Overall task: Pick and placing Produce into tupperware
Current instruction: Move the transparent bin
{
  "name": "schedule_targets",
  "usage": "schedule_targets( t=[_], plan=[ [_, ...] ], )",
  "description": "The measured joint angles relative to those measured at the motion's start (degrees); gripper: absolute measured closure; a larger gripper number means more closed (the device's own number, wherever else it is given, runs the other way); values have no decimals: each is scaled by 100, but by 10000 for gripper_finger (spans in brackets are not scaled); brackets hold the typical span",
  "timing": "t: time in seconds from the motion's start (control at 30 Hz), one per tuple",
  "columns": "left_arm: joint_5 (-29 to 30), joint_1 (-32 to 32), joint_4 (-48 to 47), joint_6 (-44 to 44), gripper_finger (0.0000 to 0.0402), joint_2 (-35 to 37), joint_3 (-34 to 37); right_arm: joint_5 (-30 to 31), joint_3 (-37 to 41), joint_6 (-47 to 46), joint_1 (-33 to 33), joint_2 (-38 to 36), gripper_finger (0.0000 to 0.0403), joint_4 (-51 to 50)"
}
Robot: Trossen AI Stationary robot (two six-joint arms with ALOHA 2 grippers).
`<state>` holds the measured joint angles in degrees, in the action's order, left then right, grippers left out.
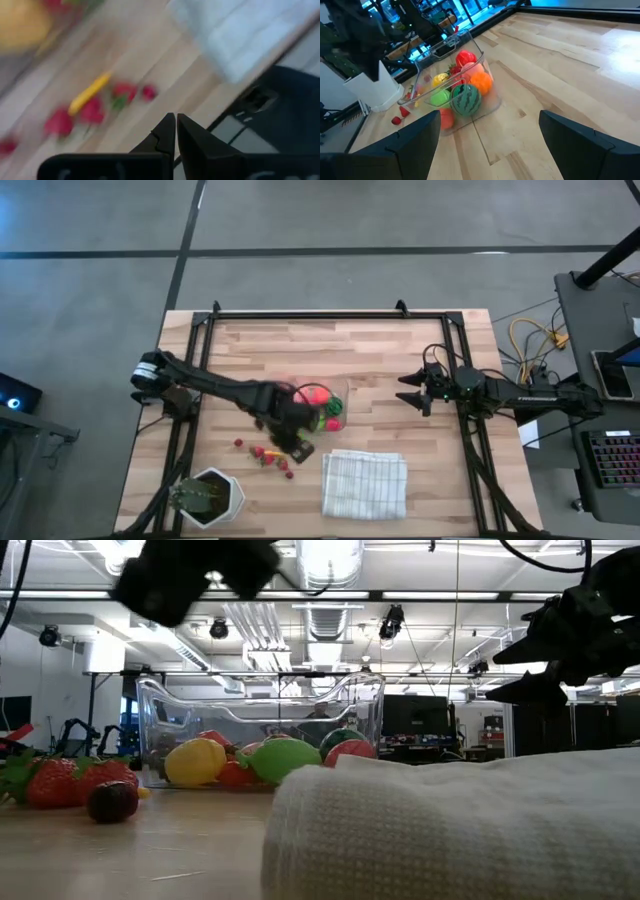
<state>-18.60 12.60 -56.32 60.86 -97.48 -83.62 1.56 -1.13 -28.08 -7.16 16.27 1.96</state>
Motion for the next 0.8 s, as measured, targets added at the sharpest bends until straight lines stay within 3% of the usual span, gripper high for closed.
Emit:
schedule_targets(
  t=[0.23, 0.37, 0.47, 0.8],
  plan=[
    [464, 335, -2101, 2031, 398, -32, 19, 0, 0, 0, 0, 0, 74, 0],
    [611, 394, -1376, 1997, 398, -66, 31, 0, 0, 0, 0, 0, 74, 0],
    [1038, 374, -671, 1848, 398, -238, 39, 1, 0, 0, 0, 0, 74, 0],
    [1398, -22, -600, 1350, 398, -1168, 64, 1, 0, 0, 0, 0, 74, 2]
  ],
)
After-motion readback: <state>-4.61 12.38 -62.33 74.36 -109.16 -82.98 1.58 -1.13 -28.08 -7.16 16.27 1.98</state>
